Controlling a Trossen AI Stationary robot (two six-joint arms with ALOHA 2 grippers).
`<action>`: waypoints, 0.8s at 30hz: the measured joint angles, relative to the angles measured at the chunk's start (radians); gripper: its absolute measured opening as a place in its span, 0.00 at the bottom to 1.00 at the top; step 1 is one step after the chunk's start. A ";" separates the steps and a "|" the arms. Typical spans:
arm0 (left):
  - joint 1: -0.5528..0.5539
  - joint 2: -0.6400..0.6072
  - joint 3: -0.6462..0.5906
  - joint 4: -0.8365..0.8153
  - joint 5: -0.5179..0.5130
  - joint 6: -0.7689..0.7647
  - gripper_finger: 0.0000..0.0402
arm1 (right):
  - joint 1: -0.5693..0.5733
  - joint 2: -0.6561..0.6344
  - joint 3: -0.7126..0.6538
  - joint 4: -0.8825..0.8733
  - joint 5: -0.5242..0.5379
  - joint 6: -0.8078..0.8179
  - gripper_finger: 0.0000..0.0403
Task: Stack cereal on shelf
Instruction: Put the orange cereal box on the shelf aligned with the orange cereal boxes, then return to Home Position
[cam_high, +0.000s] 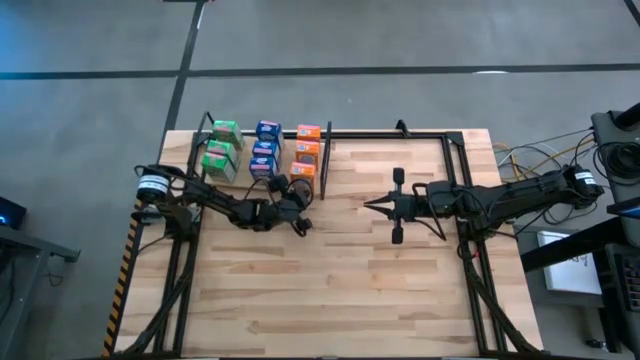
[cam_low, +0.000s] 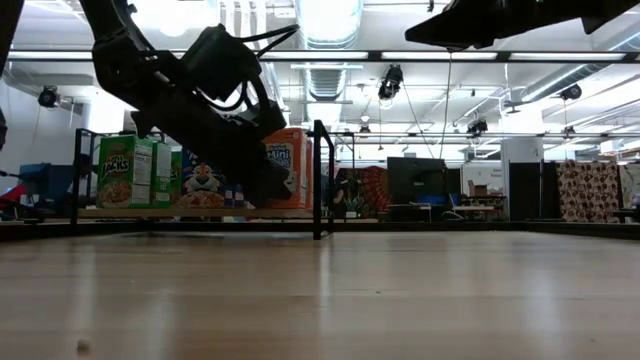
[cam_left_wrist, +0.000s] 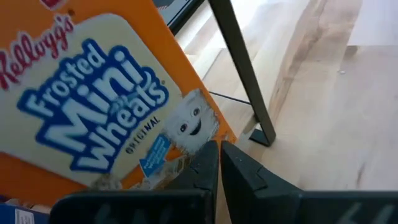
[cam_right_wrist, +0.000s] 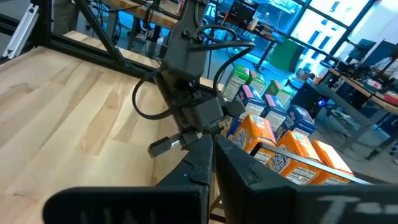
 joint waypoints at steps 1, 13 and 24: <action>0.000 0.000 0.000 0.000 0.000 0.000 0.00 | 0.000 0.000 0.000 0.000 0.000 0.000 0.02; -0.032 -0.044 0.000 0.014 0.002 0.019 0.00 | 0.000 0.000 0.000 -0.007 0.000 0.000 0.02; -0.208 -0.486 -0.089 0.005 0.124 0.266 0.00 | -0.012 -0.062 -0.072 -0.007 -0.111 -0.057 0.02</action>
